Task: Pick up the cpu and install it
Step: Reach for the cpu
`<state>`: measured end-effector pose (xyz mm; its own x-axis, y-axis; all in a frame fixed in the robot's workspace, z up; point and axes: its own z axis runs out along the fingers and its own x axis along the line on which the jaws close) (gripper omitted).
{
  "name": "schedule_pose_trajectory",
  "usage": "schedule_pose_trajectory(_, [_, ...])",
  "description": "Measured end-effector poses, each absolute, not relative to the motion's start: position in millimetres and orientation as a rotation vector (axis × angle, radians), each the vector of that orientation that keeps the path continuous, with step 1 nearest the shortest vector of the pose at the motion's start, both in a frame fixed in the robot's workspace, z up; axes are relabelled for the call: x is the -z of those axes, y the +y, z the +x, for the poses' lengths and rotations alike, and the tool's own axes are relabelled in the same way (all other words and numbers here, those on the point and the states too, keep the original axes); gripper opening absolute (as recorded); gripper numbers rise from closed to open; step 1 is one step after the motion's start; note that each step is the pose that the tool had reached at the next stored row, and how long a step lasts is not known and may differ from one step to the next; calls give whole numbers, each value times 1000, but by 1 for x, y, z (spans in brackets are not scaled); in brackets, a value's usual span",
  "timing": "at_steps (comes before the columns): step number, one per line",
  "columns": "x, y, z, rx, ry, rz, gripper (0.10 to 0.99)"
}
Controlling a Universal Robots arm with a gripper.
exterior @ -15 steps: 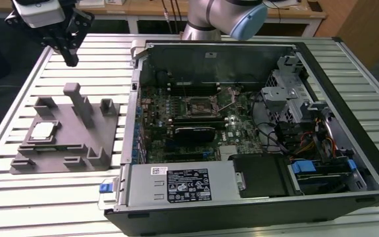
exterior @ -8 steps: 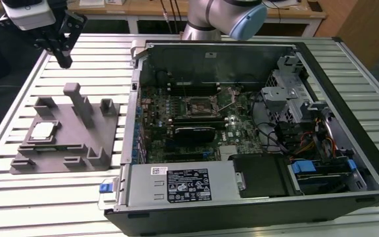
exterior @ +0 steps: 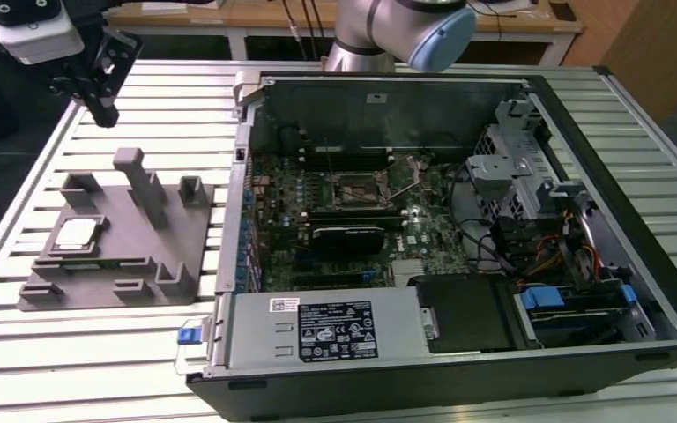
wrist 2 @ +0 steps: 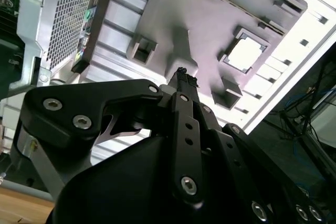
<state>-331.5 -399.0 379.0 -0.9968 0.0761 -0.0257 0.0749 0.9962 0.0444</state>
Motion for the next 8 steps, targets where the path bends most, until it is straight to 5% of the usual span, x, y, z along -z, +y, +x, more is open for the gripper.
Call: schedule_pose_trajectory(8, [-372,-399,-344,-68,3111,118,106])
